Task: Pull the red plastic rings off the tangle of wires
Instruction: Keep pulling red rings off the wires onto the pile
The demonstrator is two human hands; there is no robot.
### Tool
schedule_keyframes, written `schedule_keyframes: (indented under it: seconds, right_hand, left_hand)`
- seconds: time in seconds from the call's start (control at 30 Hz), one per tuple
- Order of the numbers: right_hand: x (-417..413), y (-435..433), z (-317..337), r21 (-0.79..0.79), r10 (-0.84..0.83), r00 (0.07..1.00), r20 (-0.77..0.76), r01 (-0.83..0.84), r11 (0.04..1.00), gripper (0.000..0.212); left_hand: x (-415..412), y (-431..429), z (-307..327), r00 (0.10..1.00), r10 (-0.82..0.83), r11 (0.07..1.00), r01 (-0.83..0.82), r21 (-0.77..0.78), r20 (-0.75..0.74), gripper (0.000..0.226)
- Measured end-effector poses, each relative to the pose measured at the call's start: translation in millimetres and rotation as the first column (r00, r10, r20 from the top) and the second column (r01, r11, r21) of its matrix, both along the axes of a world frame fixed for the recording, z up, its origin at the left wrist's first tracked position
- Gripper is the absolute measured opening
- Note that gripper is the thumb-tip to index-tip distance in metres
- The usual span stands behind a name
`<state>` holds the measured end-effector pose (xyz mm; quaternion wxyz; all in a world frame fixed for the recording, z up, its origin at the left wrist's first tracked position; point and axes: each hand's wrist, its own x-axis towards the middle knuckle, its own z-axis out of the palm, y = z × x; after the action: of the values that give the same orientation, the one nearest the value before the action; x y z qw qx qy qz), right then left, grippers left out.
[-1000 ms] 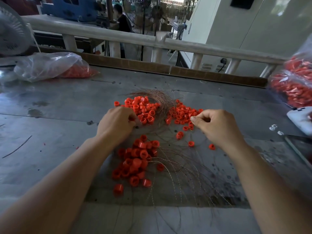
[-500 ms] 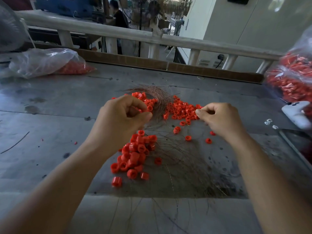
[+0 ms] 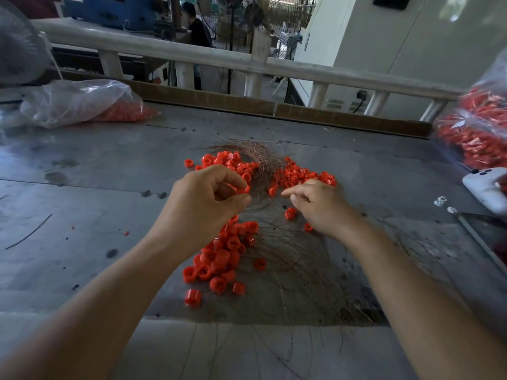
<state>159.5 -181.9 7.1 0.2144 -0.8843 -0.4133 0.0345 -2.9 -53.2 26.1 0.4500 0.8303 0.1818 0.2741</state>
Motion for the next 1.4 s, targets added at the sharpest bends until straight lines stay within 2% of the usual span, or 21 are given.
schedule_keyframes:
  seconds: [0.13, 0.23, 0.5, 0.63, 0.73, 0.87, 0.97, 1.1, 1.3, 1.4]
  right_hand:
    - [-1.0, 3.1, -4.3, -0.022, 0.027, 0.999, 0.034, -0.027, 0.999, 0.036]
    - [-1.5, 2.1, -3.7, 0.025, 0.029, 0.997, 0.077, -0.031, 0.999, 0.027]
    - [-6.5, -8.9, 15.9, 0.350, -0.022, 0.986, 0.166, -0.038, 0.936, 0.013]
    - [-18.8, -14.3, 25.6, 0.486, 0.032, 0.965, 0.261, -0.160, 0.859, 0.011]
    - [-28.5, -14.3, 28.6, 0.483, 0.072, 0.933, 0.353, -0.247, 0.840, 0.013]
    - [-36.2, -15.0, 29.8, 0.433, 0.117, 0.911, 0.397, -0.298, 0.851, 0.015]
    - [-38.5, -15.9, 30.6, 0.430, 0.124, 0.910, 0.396, -0.303, 0.850, 0.015]
    - [-42.7, -16.6, 30.8, 0.444, 0.145, 0.918, 0.370, -0.311, 0.840, 0.016]
    - [-51.2, -12.2, 27.8, 0.424, 0.232, 0.898, 0.373, -0.387, 0.819, 0.013]
    - [-53.5, -11.1, 26.3, 0.420, 0.245, 0.899, 0.363, -0.393, 0.818, 0.013]
  left_hand:
    - [0.6, 1.0, -0.9, 1.000, -0.009, 1.000, 0.009, 0.002, 0.003, 0.022]
    - [0.7, 1.1, -0.5, 1.000, -0.013, 1.000, 0.013, 0.002, 0.006, 0.021]
    - [-0.3, 0.2, -0.7, 0.999, -0.031, 0.999, 0.032, -0.030, 0.019, 0.022]
    - [-2.0, -0.4, 2.4, 0.996, -0.058, 0.998, 0.060, -0.033, 0.061, 0.024]
    - [-5.3, -5.2, 8.2, 0.981, -0.145, 0.989, 0.149, -0.024, 0.130, 0.018]
    - [-7.5, -9.0, 10.9, 0.954, -0.236, 0.971, 0.240, 0.001, 0.184, 0.022]
    - [-6.2, -7.4, 8.9, 0.959, -0.235, 0.972, 0.235, 0.019, 0.158, 0.018]
    - [-4.8, -6.4, 6.2, 0.975, -0.191, 0.981, 0.188, 0.035, 0.110, 0.031]
    - [-6.1, -9.5, 8.1, 0.965, -0.257, 0.965, 0.253, 0.064, 0.060, 0.030]
    - [-6.9, -10.6, 8.5, 0.955, -0.290, 0.957, 0.287, 0.044, 0.068, 0.023]
